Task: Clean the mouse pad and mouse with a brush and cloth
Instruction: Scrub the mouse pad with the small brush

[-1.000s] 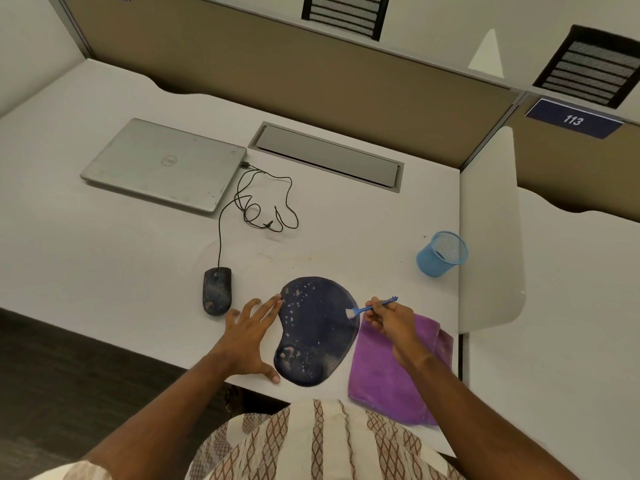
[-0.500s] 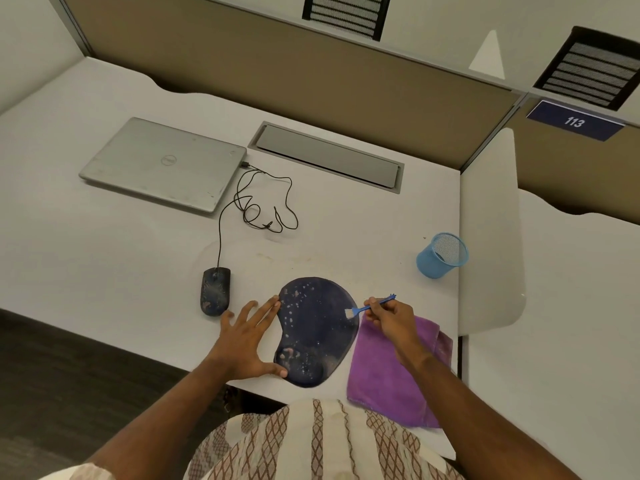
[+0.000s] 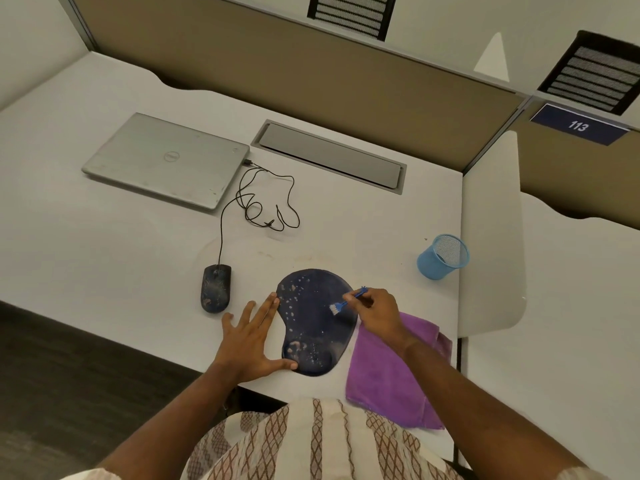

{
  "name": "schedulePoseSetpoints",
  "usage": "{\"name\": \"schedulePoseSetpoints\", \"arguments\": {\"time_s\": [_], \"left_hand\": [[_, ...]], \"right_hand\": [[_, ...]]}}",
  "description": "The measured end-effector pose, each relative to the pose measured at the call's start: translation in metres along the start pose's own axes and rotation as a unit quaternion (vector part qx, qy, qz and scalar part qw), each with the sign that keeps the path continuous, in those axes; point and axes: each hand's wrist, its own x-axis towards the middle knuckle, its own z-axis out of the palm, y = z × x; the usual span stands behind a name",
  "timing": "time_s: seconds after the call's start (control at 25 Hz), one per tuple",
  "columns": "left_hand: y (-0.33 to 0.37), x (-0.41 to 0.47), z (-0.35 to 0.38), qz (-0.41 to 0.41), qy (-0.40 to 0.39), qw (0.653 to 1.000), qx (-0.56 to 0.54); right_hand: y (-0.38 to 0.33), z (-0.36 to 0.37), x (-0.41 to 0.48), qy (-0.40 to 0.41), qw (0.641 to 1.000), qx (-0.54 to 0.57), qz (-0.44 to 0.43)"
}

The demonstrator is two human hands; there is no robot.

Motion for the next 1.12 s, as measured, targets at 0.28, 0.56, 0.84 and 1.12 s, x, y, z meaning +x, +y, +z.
{"name": "schedulePoseSetpoints", "arguments": {"time_s": [0.28, 0.56, 0.84, 1.12], "left_hand": [[-0.008, 0.006, -0.007, -0.011, 0.003, 1.000, 0.002], [-0.009, 0.006, -0.005, -0.011, 0.003, 1.000, 0.000], [-0.007, 0.006, -0.007, -0.019, -0.007, 1.000, 0.009], [-0.008, 0.006, -0.005, -0.018, -0.005, 1.000, 0.005]], "right_hand": [[-0.030, 0.029, 0.001, -0.101, 0.984, -0.112, -0.099], [-0.028, 0.027, -0.007, -0.149, 0.948, -0.240, -0.145], [0.004, 0.010, -0.027, -0.166, 0.951, -0.243, -0.096], [-0.009, 0.007, -0.030, -0.080, 0.986, -0.116, -0.091]]}}
